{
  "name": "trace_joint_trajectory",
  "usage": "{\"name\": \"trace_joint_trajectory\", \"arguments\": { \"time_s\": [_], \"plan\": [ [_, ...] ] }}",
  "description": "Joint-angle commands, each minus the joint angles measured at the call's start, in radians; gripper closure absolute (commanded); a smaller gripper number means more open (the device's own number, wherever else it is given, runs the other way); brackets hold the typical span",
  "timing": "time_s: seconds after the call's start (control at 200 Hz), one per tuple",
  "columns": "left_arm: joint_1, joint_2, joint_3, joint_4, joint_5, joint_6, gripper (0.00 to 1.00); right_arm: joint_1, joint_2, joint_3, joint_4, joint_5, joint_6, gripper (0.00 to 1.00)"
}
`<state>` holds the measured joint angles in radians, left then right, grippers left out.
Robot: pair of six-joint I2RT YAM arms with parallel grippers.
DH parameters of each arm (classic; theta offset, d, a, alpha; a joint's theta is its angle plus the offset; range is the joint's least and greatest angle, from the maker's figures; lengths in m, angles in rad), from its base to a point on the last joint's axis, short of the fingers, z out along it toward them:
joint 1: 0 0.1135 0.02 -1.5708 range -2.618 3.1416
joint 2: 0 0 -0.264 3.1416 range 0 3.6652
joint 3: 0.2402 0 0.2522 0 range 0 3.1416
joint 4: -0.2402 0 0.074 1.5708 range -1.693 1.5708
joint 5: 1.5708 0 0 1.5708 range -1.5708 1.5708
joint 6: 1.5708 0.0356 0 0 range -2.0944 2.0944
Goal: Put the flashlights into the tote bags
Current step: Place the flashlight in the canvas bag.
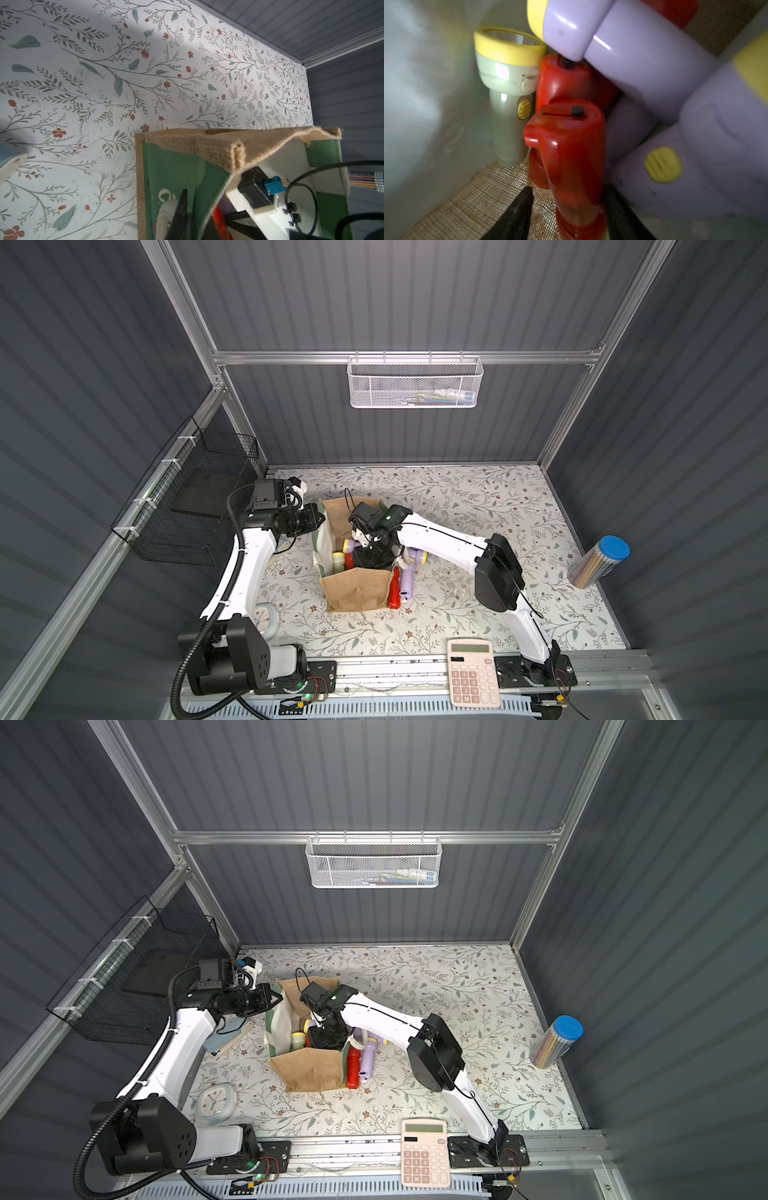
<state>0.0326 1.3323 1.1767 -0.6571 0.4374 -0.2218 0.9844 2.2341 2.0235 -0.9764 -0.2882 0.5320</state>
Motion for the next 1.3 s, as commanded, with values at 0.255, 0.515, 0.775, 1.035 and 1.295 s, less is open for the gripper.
{"name": "trace_joint_trajectory", "arguments": {
  "time_s": [0.255,0.515,0.775,1.035,1.295],
  "plan": [
    [0.000,-0.033,-0.003,-0.018,0.003,-0.005,1.00,0.004,-0.093,0.004,-0.065,0.111,0.002,0.32],
    [0.000,-0.043,-0.005,-0.015,0.003,-0.007,1.00,0.003,-0.137,0.021,-0.088,0.275,0.007,0.29],
    [0.000,-0.045,0.001,-0.025,-0.009,0.000,1.00,0.000,-0.189,0.047,-0.060,0.288,-0.006,0.31],
    [0.000,-0.048,0.019,-0.049,-0.049,0.018,1.00,-0.006,-0.227,0.050,-0.011,0.218,-0.050,0.31],
    [0.000,-0.052,0.036,-0.074,-0.101,0.027,1.00,-0.012,-0.306,0.019,0.053,0.202,-0.058,0.32]
  ]
}}
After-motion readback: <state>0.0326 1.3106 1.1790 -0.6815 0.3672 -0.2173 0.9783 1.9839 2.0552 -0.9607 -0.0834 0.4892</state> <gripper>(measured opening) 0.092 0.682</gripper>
